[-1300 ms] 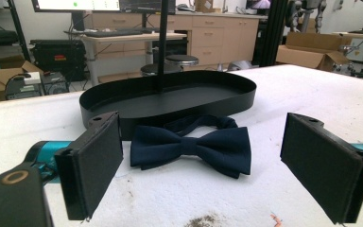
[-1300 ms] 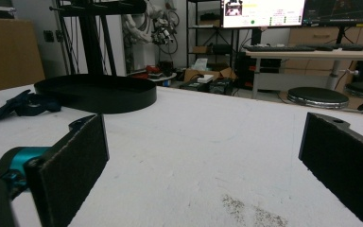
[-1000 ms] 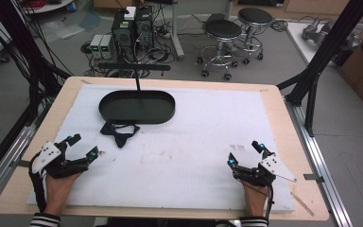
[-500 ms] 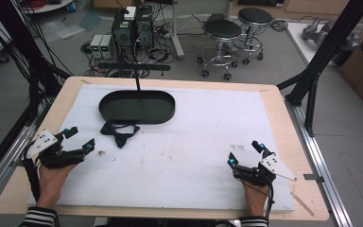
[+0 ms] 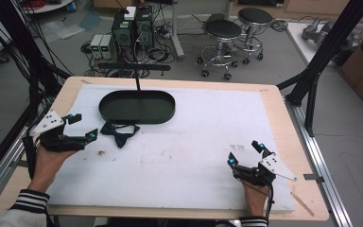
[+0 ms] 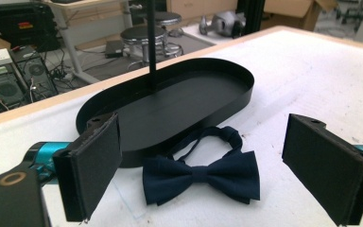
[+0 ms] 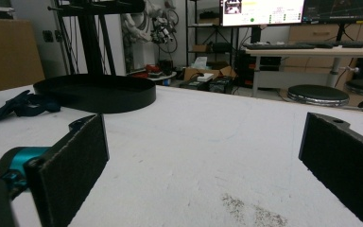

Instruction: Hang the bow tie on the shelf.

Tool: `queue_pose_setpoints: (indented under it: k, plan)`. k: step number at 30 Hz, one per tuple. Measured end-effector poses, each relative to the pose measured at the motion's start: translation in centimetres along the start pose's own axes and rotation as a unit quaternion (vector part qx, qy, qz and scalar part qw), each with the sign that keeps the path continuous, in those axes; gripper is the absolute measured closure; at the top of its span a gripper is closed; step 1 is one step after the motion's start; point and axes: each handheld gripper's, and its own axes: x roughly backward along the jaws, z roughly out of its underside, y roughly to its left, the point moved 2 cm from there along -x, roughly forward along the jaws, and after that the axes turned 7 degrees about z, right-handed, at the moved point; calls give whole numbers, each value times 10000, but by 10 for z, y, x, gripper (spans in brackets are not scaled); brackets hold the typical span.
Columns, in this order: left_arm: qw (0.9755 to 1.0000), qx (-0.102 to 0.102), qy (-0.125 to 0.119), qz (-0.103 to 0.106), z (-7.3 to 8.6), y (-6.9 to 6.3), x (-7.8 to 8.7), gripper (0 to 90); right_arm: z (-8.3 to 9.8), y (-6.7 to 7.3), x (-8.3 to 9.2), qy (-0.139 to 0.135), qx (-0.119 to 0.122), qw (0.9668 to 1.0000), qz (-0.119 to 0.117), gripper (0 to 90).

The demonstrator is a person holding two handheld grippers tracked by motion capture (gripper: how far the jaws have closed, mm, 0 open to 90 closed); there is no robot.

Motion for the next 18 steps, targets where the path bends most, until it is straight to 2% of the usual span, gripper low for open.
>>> queue_pose_setpoints:
  k: [5, 9, 18]
  plan:
    - [9993, -123, 302, 193, -8, -4, -15, 132, 0, 1, 0, 29, -31, 10000, -6, 12]
    - [9973, 81, 623, 390, -11, -4, -29, 133, 0, 0, 0, 13, -11, 10000, -1, 12]
    - [9926, 17, 1128, 444, -17, -10, -56, 141, 0, 1, 0, 29, -31, 10000, -10, 12]
